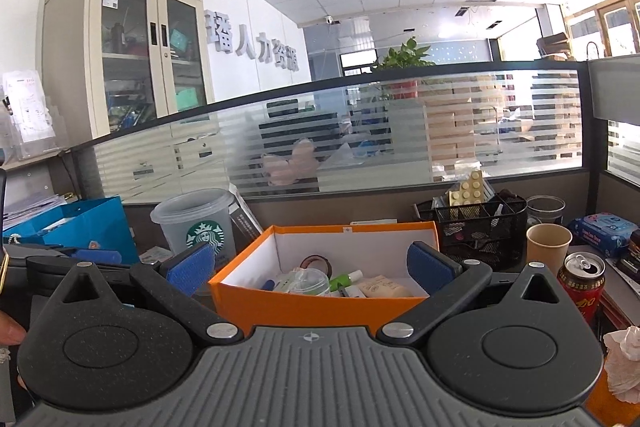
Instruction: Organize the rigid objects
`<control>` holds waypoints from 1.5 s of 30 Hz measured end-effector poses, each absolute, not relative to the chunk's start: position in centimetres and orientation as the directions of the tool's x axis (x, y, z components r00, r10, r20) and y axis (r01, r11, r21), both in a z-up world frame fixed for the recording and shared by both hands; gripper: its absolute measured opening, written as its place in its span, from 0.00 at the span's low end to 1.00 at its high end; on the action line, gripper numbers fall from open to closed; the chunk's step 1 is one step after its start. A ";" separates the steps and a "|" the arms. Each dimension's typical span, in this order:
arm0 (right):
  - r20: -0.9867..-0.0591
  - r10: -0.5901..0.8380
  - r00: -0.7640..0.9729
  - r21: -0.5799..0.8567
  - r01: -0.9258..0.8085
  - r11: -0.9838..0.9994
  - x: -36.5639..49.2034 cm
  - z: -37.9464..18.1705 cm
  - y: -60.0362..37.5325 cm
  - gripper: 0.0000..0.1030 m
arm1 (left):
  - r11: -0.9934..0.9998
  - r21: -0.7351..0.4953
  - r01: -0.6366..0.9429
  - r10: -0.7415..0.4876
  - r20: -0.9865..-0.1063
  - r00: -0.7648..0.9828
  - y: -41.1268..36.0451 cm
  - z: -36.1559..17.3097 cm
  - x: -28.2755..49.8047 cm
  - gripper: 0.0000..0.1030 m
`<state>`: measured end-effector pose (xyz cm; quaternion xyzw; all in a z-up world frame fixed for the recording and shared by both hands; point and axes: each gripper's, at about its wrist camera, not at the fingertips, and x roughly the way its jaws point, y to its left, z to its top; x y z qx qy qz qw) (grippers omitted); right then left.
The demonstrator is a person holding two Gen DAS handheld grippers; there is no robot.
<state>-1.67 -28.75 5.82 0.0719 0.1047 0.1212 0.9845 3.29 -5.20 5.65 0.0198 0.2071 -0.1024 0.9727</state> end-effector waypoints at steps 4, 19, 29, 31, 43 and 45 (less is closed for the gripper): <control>-0.174 0.254 0.951 0.169 -0.225 0.960 -2.4 6.0 -28.5 1.00 | 0.981 0.002 0.195 -0.178 -0.399 0.899 -4.9 6.0 2.4 1.00; -0.182 0.256 0.949 0.174 -0.225 0.959 -2.9 5.4 -28.1 1.00 | 0.991 -0.009 0.132 -0.122 -0.436 0.891 -3.3 5.1 2.1 1.00; -0.197 0.260 0.945 0.170 -0.228 0.959 -2.6 5.0 -27.9 1.00 | 0.991 -0.003 0.137 -0.125 -0.436 0.891 -3.3 5.1 2.2 1.00; -0.198 0.260 0.945 0.169 -0.228 0.959 -2.6 5.0 -27.9 1.00 | 0.990 -0.002 0.139 -0.126 -0.436 0.891 -3.3 5.1 2.2 1.00; -0.220 0.261 0.940 0.153 -0.231 0.961 -2.0 4.3 -27.6 1.00 | 0.988 -0.006 0.154 -0.141 -0.443 0.886 -3.4 4.8 2.5 1.00; -0.222 0.260 0.940 0.150 -0.231 0.961 -2.0 4.3 -27.6 1.00 | 0.988 -0.010 0.157 -0.145 -0.444 0.884 -3.4 4.7 2.6 1.00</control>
